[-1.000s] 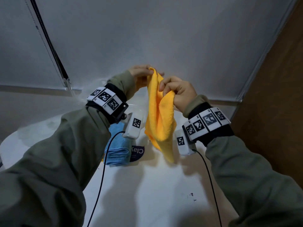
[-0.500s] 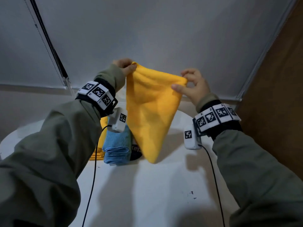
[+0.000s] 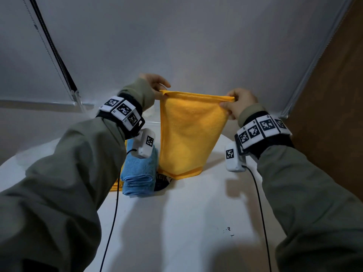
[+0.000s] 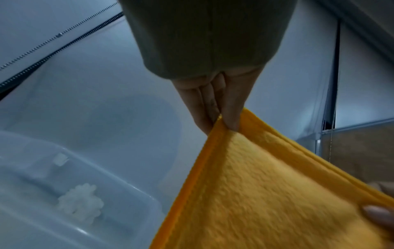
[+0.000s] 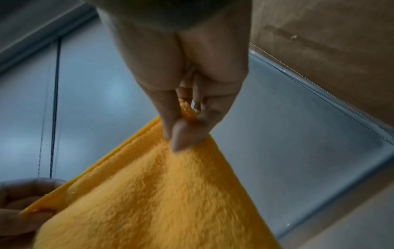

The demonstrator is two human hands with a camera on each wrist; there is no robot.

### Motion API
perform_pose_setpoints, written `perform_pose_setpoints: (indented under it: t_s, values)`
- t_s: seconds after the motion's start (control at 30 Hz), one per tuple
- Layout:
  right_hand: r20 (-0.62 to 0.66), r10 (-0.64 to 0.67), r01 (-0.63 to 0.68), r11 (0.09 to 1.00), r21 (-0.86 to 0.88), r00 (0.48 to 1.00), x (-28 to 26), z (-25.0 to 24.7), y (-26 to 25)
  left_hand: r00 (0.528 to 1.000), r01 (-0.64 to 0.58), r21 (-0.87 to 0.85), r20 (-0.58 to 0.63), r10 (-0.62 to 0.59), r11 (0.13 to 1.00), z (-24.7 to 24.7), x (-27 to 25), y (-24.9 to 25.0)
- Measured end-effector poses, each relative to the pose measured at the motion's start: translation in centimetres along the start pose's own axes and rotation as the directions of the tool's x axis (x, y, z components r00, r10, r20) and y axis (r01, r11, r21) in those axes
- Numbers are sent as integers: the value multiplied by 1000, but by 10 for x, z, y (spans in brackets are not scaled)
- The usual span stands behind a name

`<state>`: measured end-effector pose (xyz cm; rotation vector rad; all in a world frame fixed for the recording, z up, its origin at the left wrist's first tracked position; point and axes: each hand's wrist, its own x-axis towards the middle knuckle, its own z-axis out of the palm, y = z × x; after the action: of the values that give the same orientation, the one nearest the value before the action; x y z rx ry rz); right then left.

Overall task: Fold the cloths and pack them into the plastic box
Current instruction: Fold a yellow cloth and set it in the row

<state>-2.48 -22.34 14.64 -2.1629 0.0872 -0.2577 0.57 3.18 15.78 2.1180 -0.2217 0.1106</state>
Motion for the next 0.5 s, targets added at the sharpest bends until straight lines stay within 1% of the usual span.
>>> perform_pose_setpoints:
  t_s: [0.07, 0.17, 0.2, 0.33, 0.4, 0.43, 0.5]
  values:
    - [18, 37, -38, 995, 97, 999, 2, 5, -1, 998, -25, 14, -66, 26, 1000, 7, 7, 0]
    - [-24, -25, 26, 999, 24, 999, 6, 7, -4, 981, -85, -34, -179, 78, 996, 13, 21, 3]
    - [-49, -49, 51, 998, 33, 998, 6, 6, -5, 973, -107, -66, -211, 90, 992, 13, 24, 6]
    - [-118, -132, 153, 970, 190, 984, 7, -1, -5, 945, -229, -205, -281, 167, 952, 10, 19, 19]
    - [-149, -136, 167, 961, 222, 979, 5, -7, -2, 943, -260, -295, -282, 176, 920, 12, 12, 21]
    - [-163, -135, 170, 959, 227, 977, 3, -10, -1, 953, -245, -340, -259, 159, 908, 14, 6, 21]
    - [-160, -131, 166, 959, 231, 978, -3, -15, 3, 981, -165, -402, -165, 106, 901, 17, -4, 21]
